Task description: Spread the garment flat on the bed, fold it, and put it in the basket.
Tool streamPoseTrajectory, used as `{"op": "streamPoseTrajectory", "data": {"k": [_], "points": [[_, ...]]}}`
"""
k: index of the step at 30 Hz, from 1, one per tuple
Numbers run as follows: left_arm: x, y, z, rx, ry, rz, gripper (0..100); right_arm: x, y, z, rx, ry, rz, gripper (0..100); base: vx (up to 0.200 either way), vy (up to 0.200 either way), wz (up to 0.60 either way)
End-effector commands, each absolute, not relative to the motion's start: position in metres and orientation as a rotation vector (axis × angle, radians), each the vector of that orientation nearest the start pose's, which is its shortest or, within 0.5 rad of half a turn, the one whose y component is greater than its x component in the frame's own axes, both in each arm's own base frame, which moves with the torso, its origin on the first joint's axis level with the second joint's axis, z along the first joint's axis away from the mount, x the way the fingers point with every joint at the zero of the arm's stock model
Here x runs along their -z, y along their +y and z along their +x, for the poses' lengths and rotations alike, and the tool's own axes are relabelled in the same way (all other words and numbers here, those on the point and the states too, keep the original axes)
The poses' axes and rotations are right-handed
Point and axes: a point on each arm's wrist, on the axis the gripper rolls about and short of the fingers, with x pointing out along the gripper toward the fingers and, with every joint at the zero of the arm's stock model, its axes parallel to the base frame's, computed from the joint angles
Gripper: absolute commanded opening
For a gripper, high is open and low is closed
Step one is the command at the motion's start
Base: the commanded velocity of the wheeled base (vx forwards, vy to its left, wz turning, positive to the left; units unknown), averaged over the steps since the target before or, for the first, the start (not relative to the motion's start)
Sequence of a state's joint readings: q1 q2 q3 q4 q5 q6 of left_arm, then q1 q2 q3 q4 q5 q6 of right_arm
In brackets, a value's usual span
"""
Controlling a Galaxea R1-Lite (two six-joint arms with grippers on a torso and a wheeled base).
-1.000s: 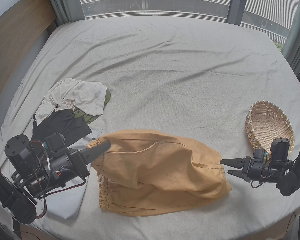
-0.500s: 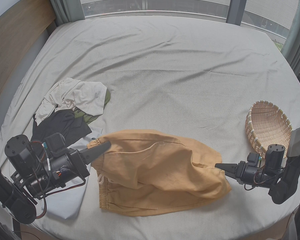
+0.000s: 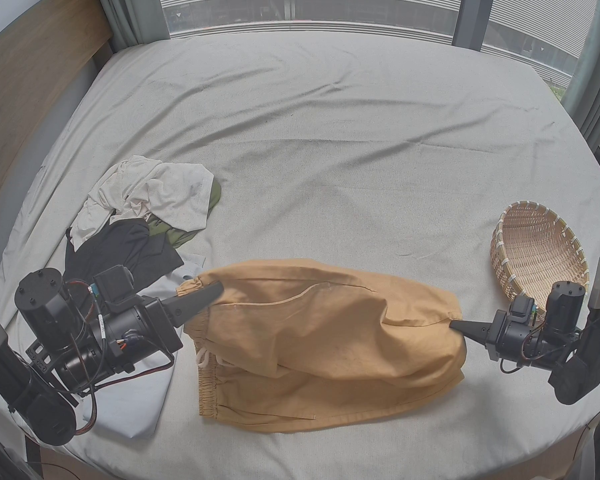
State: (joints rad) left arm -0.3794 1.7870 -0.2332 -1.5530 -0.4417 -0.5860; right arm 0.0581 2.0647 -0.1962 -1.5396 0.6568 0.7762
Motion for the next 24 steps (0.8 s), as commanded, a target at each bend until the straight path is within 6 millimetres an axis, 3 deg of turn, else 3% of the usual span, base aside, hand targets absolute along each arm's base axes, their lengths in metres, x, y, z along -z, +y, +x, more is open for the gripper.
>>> {"op": "streamPoseTrajectory", "data": {"k": [1,8,15,18,19,24], "points": [[-0.113,-0.100,0.228,0.784,0.259,-0.552,0,-0.064,0.015,0.252,-0.566,0.494,0.825,0,0.000,0.000,0.00],[-0.109,-0.097,0.232,0.762,0.273,-0.554,0,-0.083,0.000,0.233,-0.708,0.480,0.820,0,0.000,0.000,0.00],[-0.108,-0.096,0.233,0.755,0.274,-0.555,0,-0.080,-0.005,0.229,-0.745,0.511,0.830,0,0.000,0.000,0.00],[-0.110,-0.093,0.233,0.749,0.262,-0.556,0,-0.070,-0.005,0.231,-0.730,0.544,0.840,0,0.000,0.000,0.00],[-0.111,-0.092,0.233,0.745,0.256,-0.556,0,-0.068,-0.005,0.231,-0.733,0.548,0.835,100,0.000,0.000,0.00],[-0.111,-0.092,0.233,0.746,0.256,-0.556,0,-0.058,-0.003,0.236,-0.734,0.571,0.822,100,0.000,0.000,0.00]]}}
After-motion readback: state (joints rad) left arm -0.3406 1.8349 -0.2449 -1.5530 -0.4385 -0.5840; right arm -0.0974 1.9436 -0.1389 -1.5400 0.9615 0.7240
